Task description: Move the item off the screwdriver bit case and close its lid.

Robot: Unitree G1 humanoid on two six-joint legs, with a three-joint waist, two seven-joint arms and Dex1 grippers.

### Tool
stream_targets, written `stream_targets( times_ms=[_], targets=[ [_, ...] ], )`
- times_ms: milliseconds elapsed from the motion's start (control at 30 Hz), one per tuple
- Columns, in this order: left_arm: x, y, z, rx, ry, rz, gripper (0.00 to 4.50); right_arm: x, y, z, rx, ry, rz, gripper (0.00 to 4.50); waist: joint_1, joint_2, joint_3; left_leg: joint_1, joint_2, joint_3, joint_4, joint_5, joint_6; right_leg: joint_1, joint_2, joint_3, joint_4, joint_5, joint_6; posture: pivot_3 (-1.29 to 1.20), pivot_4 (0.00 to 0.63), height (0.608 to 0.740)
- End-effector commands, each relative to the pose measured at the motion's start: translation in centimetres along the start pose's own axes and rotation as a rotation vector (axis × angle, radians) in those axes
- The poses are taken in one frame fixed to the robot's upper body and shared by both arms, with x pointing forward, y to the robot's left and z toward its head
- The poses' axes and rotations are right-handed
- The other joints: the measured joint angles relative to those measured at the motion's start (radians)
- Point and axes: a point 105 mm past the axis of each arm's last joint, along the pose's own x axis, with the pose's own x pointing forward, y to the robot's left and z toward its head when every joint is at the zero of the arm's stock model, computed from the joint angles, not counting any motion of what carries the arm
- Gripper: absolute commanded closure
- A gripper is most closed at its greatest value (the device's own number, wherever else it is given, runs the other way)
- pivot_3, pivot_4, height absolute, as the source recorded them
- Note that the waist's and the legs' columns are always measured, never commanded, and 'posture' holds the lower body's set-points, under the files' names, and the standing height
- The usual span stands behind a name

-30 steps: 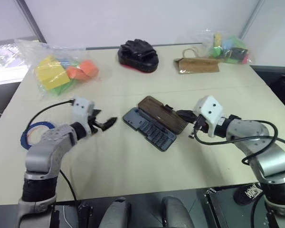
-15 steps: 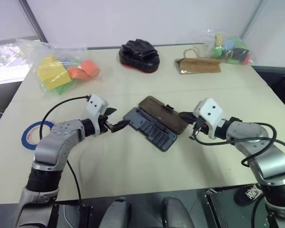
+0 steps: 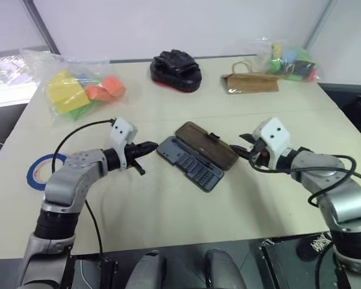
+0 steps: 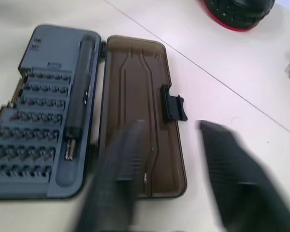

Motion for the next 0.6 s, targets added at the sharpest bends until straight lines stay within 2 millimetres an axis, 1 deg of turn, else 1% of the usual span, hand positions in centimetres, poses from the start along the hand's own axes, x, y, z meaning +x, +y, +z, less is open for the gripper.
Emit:
stream_targets(
  times_ms=[33, 67, 200, 267, 333, 433, 600],
  targets=[
    [0.2, -0.3, 1.0, 0.033, -0.029, -0.019, 4.5, 0.5, -0.9, 0.4, 0.09, 0.01, -0.069, 0.53, -0.001, 0.0, 0.0, 0.0, 0.0, 0.0, 0.0, 0.0, 0.0, 0.0, 0.0, 0.0, 0.0, 0.0, 0.0, 0.0, 0.15, 0.74],
    [0.2, -0.3, 1.0, 0.035, -0.031, -0.02, 4.5, 0.9, -0.9, 0.2, 0.125, 0.023, -0.081, 0.04, -0.002, 0.0, 0.0, 0.0, 0.0, 0.0, 0.0, 0.0, 0.0, 0.0, 0.0, 0.0, 0.0, 0.0, 0.0, 0.0, 0.15, 0.74],
    [0.4, -0.4, 1.1, 0.041, -0.031, -0.024, 4.5, 2.6, -0.5, 0.1, 0.149, 0.071, -0.112, 0.04, -0.004, 0.0, 0.0, 0.0, 0.0, 0.0, 0.0, 0.0, 0.0, 0.0, 0.0, 0.0, 0.0, 0.0, 0.0, 0.0, 0.15, 0.74],
    [0.5, -0.4, 1.1, 0.042, -0.033, -0.024, 4.5, 3.4, -0.4, -0.6, 0.203, 0.113, -0.125, 0.04, -0.005, 0.0, 0.0, 0.0, 0.0, 0.0, 0.0, 0.0, 0.0, -0.001, 0.0, 0.0, 0.0, 0.0, 0.0, 0.0, 0.15, 0.74],
    [0.6, -0.4, 1.2, 0.05, -0.035, -0.021, 4.5, 4.2, -1.0, -1.5, 0.219, 0.17, -0.188, 0.04, -0.007, 0.0, 0.0, 0.0, 0.0, 0.0, 0.0, 0.0, 0.0, -0.001, 0.0, 0.0, 0.001, 0.0, 0.0, 0.0, 0.15, 0.74],
    [0.5, -0.4, 1.2, 0.057, -0.035, -0.017, 4.5, 4.5, -1.5, -2.6, 0.189, 0.242, -0.232, 0.04, -0.009, 0.0, 0.0, -0.001, 0.0, 0.0, 0.0, 0.0, 0.0, -0.001, 0.0, 0.0, 0.001, 0.0, 0.0, 0.0, 0.15, 0.74],
    [0.4, -0.5, 1.1, 0.061, -0.032, -0.013, 4.5, 4.5, -1.8, -3.8, 0.217, 0.296, -0.241, 0.04, -0.02, 0.0, 0.0, -0.004, 0.0, 0.0, 0.0, 0.0, 0.0, -0.006, 0.0, 0.001, 0.002, 0.0, 0.0, 0.0, 0.15, 0.74]
  ],
)
